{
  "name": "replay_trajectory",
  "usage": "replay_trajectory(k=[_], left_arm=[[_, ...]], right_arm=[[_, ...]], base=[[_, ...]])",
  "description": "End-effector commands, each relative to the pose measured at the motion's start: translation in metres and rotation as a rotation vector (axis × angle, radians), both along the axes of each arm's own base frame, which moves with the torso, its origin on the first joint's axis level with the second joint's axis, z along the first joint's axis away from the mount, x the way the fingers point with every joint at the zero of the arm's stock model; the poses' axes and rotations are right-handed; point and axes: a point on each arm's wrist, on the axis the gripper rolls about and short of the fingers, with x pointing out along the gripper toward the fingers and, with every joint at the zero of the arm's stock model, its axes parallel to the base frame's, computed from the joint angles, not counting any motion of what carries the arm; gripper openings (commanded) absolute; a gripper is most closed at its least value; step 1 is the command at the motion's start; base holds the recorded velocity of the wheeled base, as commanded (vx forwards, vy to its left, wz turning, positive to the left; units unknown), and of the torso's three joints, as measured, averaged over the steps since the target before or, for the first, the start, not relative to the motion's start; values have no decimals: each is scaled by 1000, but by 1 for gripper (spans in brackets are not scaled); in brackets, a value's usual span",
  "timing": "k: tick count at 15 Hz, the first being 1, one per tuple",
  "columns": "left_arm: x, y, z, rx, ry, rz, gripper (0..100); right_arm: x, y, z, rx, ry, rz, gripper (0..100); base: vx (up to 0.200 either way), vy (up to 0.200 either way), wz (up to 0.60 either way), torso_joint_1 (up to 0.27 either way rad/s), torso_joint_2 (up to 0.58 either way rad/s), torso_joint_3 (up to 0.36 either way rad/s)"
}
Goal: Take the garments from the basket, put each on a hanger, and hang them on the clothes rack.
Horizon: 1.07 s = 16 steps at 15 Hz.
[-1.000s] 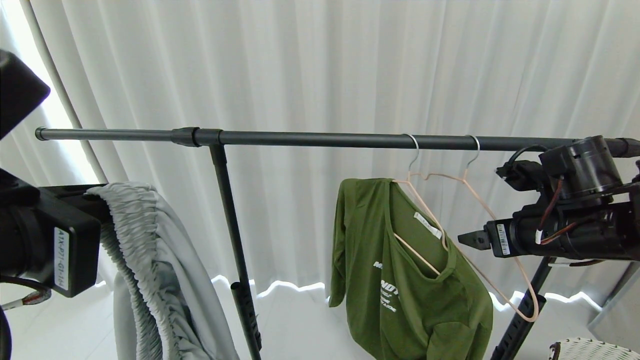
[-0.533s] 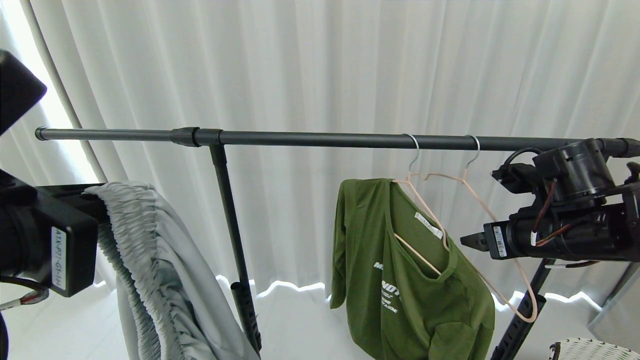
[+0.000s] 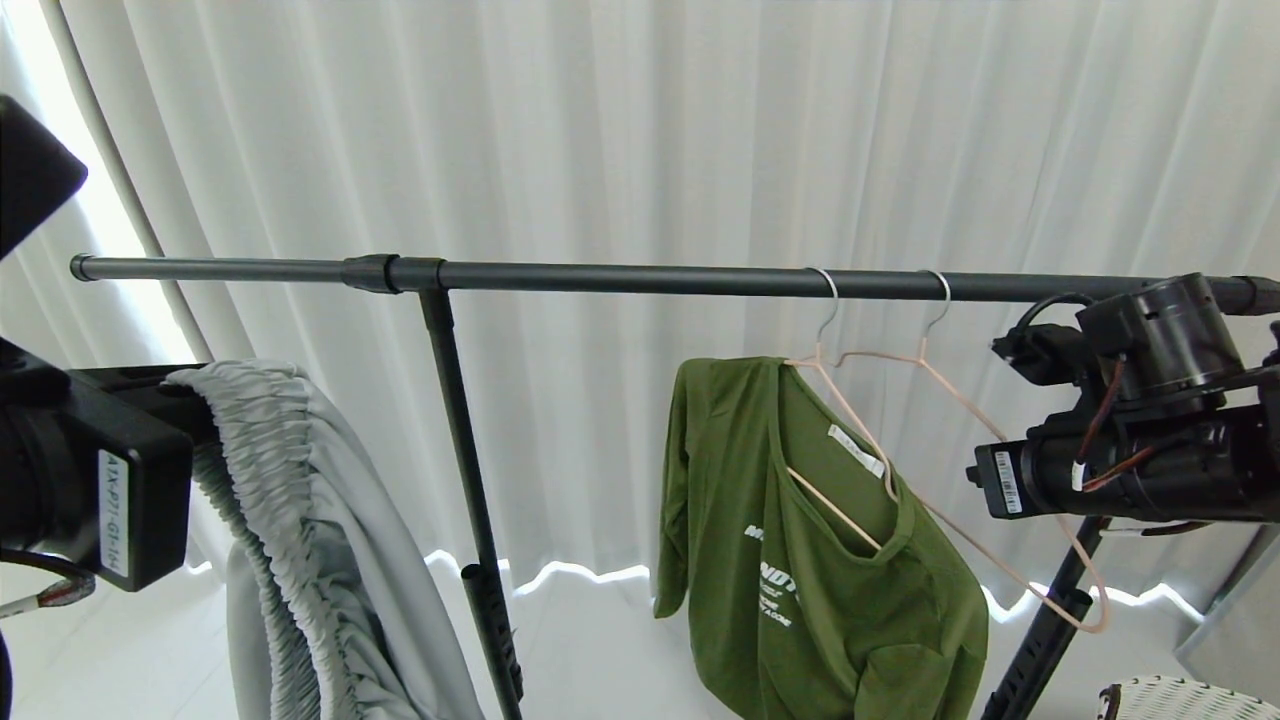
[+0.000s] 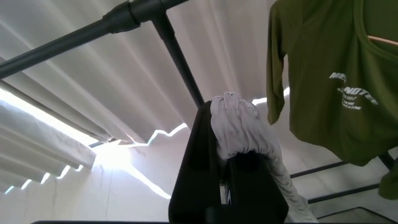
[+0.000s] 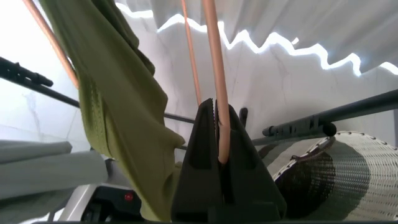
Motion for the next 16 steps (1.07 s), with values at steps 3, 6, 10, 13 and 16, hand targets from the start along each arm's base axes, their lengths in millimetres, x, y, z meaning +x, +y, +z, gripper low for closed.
replay_trajectory(k=[3,6,10,13,16], left_arm=[[0,0,0,0,0,0,0],[0,0,1,12,-5,-4,0],[0,0,1,24,-8,-9,0],[-1,1,1,40,-14,-15,0],[-1,1,1,39,-15,-15,0]], right_arm=[[-13,-7,17,26,-62,-7,0],[-21,-12,25,31,-97,-19,0],[-37,-24,23,-1,-118,-79,0],[-57,-34,35,21,-170,-78,0],[-88,-49,34,14,-161,-78,0]], base=[[0,0,0,0,0,0],[0,0,0,0,0,0],[0,0,0,0,0,0],[0,0,0,0,0,0],[-200,0,0,10,7,4]])
